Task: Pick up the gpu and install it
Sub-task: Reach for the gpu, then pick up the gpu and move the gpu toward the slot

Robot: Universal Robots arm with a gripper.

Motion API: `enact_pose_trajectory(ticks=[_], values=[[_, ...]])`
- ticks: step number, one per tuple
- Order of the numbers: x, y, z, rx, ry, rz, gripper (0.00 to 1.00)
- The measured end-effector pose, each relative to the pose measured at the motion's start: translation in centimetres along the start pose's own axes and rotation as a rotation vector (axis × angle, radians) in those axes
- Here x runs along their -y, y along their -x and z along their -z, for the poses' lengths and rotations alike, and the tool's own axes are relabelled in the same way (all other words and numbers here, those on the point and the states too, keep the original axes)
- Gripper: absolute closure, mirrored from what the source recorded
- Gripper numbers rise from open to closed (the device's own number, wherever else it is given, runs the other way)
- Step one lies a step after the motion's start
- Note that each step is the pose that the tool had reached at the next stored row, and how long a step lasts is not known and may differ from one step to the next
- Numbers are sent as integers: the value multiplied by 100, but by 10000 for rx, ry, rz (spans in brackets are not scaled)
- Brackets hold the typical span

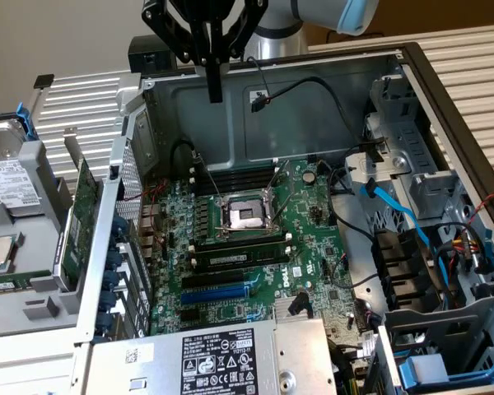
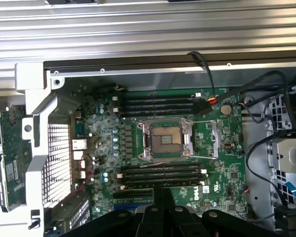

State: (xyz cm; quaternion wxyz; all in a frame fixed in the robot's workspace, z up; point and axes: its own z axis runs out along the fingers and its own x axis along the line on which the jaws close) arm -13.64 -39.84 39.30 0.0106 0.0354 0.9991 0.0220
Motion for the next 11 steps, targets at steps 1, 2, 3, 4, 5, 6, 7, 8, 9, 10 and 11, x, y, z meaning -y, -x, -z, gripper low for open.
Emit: enact_pose_trajectory(ticks=[1,2,3,4,5,6,7,8,9,10,11], values=[[-3,-11,5,3,-35,1,89],[-6,-20,10,7,-76,2,89],[-9,-30,16,9,-117,3,89],[-13,-49,19,14,-156,5,89],[-14,-71,20,16,-188,5,89],[-15,-90,21,17,-211,5,89],[-15,-112,22,17,-235,6,89],[-17,-138,22,20,-254,7,89],[-19,-166,23,27,-273,8,89],[-20,-197,23,38,-280,8,89],[-20,-235,24,45,-282,8,89]])
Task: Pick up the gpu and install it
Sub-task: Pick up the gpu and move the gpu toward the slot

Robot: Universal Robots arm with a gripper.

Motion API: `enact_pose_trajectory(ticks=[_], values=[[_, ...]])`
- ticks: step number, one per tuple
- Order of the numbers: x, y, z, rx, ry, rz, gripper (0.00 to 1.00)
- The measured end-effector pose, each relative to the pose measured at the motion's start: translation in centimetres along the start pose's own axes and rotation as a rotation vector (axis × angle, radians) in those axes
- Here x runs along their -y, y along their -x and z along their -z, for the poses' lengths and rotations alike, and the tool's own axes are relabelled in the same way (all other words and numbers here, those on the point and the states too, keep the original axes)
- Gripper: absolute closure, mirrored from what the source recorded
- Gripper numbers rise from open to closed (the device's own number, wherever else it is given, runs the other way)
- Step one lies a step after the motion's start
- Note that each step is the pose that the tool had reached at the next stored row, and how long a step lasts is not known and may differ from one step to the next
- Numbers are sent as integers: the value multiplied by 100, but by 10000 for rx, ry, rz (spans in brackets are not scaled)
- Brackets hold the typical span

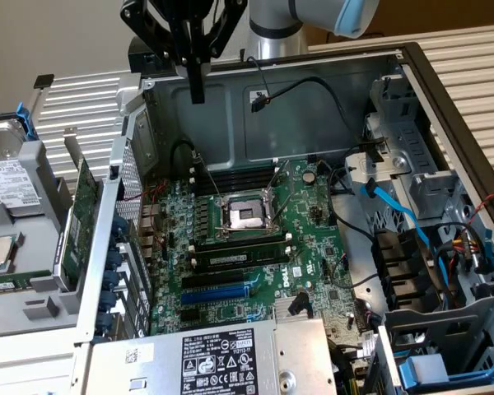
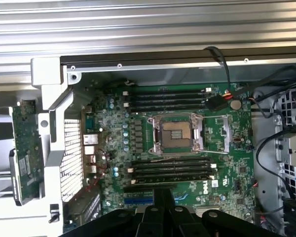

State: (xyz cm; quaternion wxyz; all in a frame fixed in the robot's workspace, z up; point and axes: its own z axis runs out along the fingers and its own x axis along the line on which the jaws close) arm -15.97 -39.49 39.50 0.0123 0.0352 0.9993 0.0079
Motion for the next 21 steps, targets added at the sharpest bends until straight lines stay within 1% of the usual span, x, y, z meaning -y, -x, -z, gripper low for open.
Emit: enact_pose_trajectory(ticks=[3,7,21], values=[[8,-127,3,15,1,1,89],[19,-285,7,19,1,0,89],[51,-919,23,38,2,1,89]])
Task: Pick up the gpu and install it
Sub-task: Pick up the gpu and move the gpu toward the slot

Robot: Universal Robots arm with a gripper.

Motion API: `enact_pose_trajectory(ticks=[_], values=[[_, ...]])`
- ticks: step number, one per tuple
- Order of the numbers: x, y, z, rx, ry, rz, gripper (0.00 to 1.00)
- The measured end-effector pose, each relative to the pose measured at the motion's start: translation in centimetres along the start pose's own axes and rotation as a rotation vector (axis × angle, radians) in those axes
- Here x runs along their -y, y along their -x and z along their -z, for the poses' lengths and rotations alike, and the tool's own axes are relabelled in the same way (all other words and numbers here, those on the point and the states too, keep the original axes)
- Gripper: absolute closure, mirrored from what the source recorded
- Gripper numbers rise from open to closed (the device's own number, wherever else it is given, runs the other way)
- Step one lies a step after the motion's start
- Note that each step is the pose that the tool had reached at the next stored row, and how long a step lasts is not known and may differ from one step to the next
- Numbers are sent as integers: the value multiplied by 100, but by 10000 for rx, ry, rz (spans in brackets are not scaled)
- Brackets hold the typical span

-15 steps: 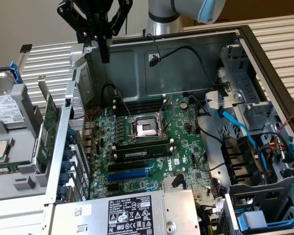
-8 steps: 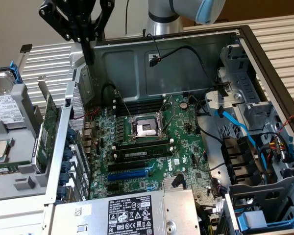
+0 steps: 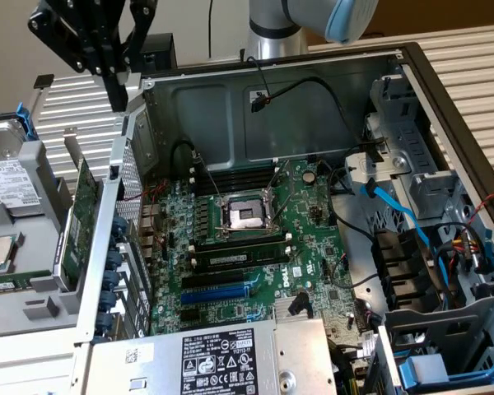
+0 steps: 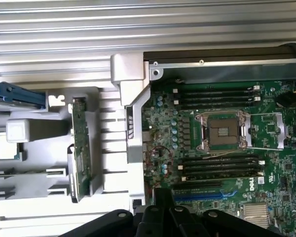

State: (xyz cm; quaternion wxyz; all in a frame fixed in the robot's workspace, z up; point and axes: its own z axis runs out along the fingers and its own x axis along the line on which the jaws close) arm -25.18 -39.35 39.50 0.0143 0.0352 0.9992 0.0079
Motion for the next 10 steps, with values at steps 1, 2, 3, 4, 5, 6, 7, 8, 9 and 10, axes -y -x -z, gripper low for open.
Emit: enact_pose_trajectory(ticks=[1,2,3,4,5,6,7,8,9,10], values=[[1,-46,1,0,0,-1,89],[4,-93,2,2,0,0,89],[7,-139,4,2,1,0,89],[10,-185,5,3,1,0,89],[13,-228,7,2,0,0,89],[16,-276,8,3,0,-1,89],[19,-322,9,2,0,0,89],[23,-367,11,2,0,0,89],[26,-411,12,2,0,0,89],[29,-458,13,2,1,0,89]])
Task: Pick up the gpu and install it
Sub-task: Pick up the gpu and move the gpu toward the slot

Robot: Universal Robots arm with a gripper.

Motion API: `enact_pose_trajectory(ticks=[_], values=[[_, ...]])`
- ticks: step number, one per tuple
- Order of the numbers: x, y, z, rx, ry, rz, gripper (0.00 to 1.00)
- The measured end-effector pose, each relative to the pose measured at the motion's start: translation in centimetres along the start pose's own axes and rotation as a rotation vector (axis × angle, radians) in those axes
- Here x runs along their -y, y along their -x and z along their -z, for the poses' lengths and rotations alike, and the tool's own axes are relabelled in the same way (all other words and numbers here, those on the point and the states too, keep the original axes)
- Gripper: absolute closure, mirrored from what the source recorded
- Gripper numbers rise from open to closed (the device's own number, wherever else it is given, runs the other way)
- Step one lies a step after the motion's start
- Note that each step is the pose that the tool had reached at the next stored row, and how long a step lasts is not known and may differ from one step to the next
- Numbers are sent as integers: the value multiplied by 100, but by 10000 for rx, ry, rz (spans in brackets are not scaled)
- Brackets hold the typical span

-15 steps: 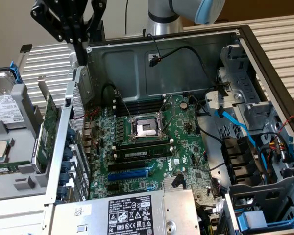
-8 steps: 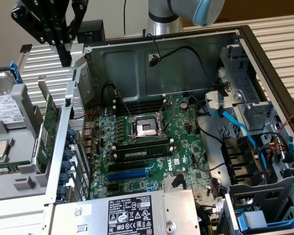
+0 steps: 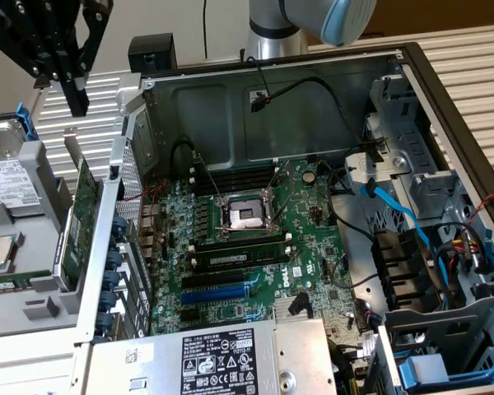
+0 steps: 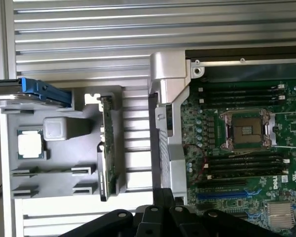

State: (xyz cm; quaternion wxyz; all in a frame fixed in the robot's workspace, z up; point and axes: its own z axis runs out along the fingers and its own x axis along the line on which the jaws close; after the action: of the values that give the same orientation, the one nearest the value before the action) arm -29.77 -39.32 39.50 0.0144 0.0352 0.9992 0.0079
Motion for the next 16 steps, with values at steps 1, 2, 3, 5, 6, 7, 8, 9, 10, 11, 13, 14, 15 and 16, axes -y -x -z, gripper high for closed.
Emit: enact_pose_trajectory(ticks=[1,2,3,5,6,7,8,9,10,11,13,14,15,16], values=[[3,-42,1,-3,0,-1,89],[6,-89,3,-8,0,-1,89],[9,-135,4,-13,-1,0,89],[14,-227,5,-17,-1,0,89],[17,-272,6,-21,-2,-1,89],[19,-315,5,-34,-2,-1,89],[21,-344,6,-78,-4,-2,89],[23,-370,5,-137,-8,-2,89],[25,-393,3,-194,-13,-3,89],[26,-413,-1,-236,-16,-4,89],[28,-450,-24,-280,-18,-4,89],[28,-468,-39,-283,-19,-4,89],[28,-484,-56,-284,-19,-4,89],[27,-500,-71,-284,-19,-5,89]])
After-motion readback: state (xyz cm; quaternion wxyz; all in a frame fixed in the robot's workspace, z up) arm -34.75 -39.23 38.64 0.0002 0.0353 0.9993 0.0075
